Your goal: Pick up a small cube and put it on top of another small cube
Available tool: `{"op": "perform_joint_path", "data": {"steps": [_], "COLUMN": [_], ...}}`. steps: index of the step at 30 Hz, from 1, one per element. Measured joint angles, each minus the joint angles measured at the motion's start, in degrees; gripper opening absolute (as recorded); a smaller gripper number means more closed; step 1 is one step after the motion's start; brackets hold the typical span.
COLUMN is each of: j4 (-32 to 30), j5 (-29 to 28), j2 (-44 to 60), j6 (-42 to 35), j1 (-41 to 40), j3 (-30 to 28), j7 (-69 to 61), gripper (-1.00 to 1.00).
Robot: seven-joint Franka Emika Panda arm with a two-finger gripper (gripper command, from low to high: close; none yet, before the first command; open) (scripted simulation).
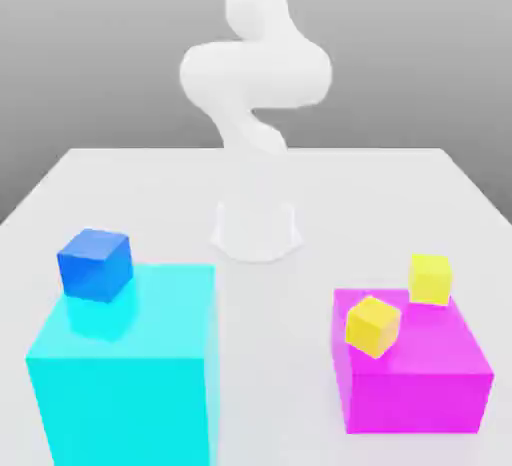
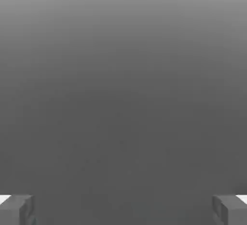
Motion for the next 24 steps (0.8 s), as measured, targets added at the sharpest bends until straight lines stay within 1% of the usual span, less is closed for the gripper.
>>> {"op": "perform_joint_path", "data": {"steps": [9, 13, 16, 20, 22, 24], "j4": [0.36, 0.56, 0.55, -1.18, -4.06, -7.96], "j5": [-18.36, -24.81, -28.58, -30.85, -28.10, -23.33], "j2": [18.79, 27.08, 33.29, 41.62, 44.69, 47.15], "j6": [3.18, 4.73, 6.35, 10.58, 13.82, 17.47], "j1": [-6.51, -8.75, -10.45, -15.42, -17.94, -19.87], "j3": [-3.54, -6.24, -8.38, -11.43, -12.05, -12.28], "j7": [-17.76, -27.10, -34.77, -45.10, -46.76, -46.43], "gripper": [0.00, 0.00, 0.00, 0.00, 0.00, 0.00]}}
